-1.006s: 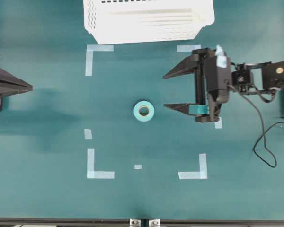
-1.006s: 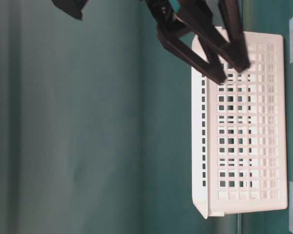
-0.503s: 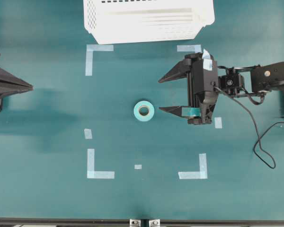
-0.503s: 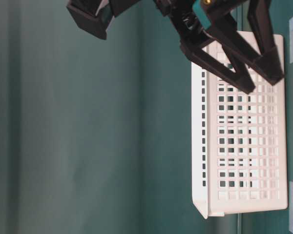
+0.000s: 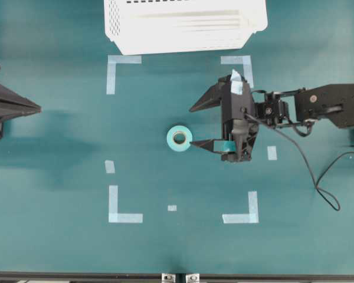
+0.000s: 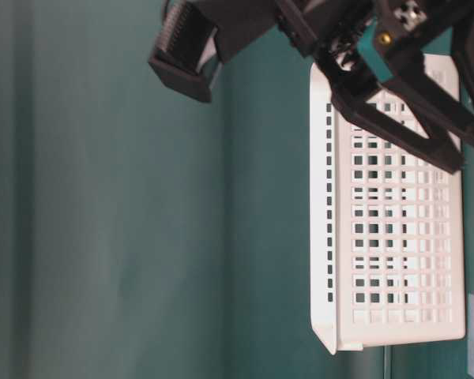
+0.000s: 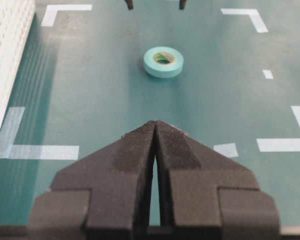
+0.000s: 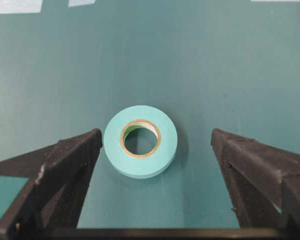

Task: Put the tape in the middle into the white basket.
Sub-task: 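Lower the open right gripper around the teal tape roll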

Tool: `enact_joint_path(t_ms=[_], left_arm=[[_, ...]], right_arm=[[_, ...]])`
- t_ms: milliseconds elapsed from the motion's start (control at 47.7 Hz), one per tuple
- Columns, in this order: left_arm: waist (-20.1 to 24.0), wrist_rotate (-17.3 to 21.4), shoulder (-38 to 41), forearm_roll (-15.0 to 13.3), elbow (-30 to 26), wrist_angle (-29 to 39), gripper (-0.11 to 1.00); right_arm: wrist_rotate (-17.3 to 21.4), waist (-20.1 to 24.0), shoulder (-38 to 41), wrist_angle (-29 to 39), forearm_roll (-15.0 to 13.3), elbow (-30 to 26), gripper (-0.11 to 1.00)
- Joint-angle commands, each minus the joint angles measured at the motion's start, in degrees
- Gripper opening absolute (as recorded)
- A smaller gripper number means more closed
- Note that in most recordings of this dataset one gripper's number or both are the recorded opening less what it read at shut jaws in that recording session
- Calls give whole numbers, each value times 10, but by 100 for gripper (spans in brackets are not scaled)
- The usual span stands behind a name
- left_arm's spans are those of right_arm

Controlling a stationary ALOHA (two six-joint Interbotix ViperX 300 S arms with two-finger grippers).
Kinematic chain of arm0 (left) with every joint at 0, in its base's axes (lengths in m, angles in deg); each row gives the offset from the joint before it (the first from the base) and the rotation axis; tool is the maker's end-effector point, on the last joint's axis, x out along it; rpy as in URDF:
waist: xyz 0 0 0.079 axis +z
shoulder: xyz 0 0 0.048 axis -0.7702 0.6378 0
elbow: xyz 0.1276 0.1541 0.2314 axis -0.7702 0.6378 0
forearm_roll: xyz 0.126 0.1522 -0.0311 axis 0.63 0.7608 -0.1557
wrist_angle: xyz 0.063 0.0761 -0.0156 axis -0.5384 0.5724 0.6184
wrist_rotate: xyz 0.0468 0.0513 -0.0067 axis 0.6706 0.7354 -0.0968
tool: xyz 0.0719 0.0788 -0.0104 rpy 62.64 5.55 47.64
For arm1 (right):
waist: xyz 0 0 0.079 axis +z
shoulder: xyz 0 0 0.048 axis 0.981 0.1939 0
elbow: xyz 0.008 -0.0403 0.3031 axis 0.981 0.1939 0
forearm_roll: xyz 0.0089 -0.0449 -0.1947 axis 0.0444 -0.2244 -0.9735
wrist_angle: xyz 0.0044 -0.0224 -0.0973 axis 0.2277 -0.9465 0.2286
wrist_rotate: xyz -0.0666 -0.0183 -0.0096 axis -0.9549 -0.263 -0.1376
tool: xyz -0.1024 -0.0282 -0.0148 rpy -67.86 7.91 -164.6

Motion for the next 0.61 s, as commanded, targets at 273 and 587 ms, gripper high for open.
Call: enact_joint_path(t_ms=[273,587], left_arm=[[4,0,4,-1,-6,-5,-11],[4,0,4,-1,-6,-5,-11]], right_arm=[[4,11,23,-2,-2,-30,99],[19,12,50,-2,-2,-41,99]])
